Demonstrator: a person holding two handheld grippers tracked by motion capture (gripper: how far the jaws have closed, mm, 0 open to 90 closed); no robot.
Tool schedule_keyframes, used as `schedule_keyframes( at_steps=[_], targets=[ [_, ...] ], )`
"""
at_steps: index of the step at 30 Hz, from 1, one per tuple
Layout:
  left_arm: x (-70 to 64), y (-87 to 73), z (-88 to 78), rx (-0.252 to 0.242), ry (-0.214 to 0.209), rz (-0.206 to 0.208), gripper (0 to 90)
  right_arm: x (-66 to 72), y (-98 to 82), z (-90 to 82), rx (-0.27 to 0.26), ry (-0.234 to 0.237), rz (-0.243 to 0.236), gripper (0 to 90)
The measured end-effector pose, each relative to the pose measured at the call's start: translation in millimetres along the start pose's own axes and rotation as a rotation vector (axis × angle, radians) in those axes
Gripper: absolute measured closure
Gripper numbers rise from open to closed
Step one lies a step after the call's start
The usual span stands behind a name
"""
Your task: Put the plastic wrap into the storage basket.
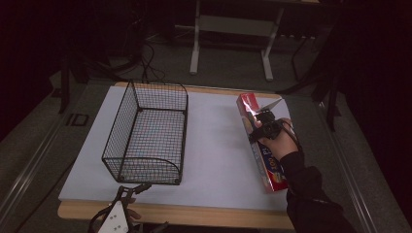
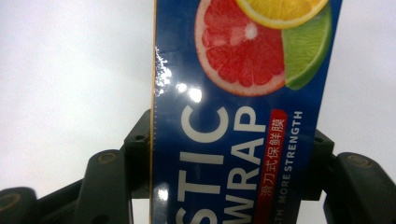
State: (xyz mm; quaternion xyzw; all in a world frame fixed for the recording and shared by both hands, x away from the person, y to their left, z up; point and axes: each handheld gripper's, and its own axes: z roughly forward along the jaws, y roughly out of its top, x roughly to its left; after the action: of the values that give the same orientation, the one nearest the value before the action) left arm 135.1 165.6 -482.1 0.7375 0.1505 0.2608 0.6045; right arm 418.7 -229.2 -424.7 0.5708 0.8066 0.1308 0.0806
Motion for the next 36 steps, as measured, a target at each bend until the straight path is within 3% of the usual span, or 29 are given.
schedule_keyframes(
  at_steps=[23,30,36],
  targets=[
    [0.3,-0.7,0.5,0.001,0.001,0.001,0.2,73.1,38.0,-48.4,-0.112,0.022,-0.134,39.7],
    [0.2,-0.3,-0.2,-0.005,0.0,0.001,0.2,100.5,52.1,-60.2,-0.175,0.033,-0.168,39.6],
    [-0.1,-0.3,-0.6,-0.004,-0.005,-0.001,0.2,125.4,65.1,-65.0,-0.186,0.05,-0.195,39.7]
  ],
)
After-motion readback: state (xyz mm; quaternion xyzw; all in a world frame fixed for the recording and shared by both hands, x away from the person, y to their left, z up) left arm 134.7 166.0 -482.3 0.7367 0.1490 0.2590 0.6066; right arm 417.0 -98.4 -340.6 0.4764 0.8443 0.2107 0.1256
